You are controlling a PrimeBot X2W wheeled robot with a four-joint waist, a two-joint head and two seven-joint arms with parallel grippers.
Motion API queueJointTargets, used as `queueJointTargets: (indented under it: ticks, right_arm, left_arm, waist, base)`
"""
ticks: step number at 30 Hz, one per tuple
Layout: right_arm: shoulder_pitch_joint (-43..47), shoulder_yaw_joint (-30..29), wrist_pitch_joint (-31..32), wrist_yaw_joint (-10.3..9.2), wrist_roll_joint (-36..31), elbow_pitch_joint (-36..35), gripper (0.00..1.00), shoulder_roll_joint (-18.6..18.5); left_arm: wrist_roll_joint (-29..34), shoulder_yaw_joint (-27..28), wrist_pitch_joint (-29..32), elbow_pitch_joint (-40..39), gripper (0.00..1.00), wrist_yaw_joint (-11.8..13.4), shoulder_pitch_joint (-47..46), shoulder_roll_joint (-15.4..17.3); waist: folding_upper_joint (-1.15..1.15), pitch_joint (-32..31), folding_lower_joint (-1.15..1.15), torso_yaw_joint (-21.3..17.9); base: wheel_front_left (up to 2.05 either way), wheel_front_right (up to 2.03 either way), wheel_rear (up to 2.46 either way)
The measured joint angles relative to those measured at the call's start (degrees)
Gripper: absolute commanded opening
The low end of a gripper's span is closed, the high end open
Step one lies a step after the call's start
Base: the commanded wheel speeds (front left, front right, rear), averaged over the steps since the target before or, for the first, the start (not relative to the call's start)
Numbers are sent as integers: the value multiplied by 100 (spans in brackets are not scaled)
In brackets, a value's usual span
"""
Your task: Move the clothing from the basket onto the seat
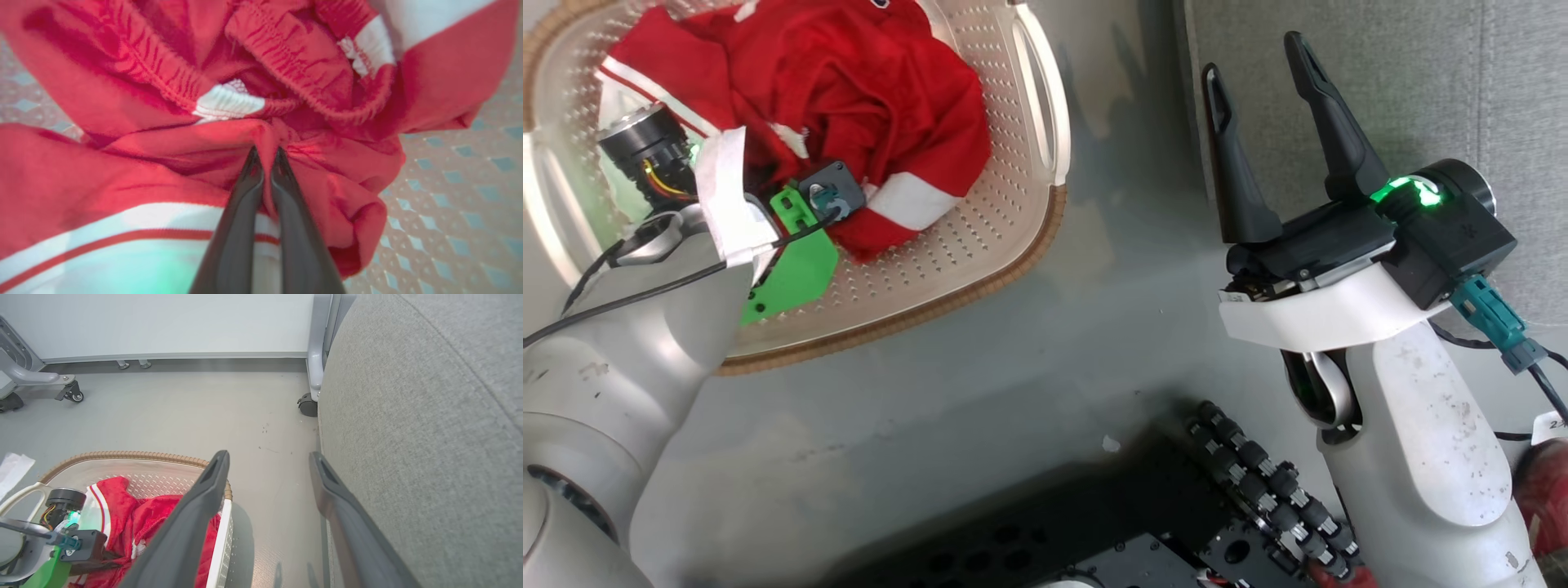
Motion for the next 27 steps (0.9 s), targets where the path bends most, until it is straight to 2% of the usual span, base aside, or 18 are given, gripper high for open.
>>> queueJointTargets:
  ticks: [6, 16, 20, 27]
  right_arm:
    - [40, -90, 0, 0, -97, 118, 100, 1]
    - [547, -186, 0, 0, -357, 387, 100, 3]
    - [765, -198, 0, 0, -398, 431, 100, 5]
    - [1225, -171, 0, 0, -449, 513, 100, 5]
  left_arm:
    - [-372, 194, -527, 60, 0, 38, 122, -254]
    - [-1358, 947, -1599, 167, 0, 265, 1154, -771]
    - [-1433, 1087, -1727, -18, 0, 479, 1477, -834]
    - [-1473, 1572, -1746, -1080, 0, 849, 2291, -703]
  waist:
    - [0, -393, 0, 84]
    - [0, -1492, -1, 280]
    - [0, -1979, -1, 361]
    - [0, -2848, -1, 512]
  base:
    - [0, 0, 0]
    - [0, 0, 0]
    - [0, 0, 0]
    - [0, 0, 0]
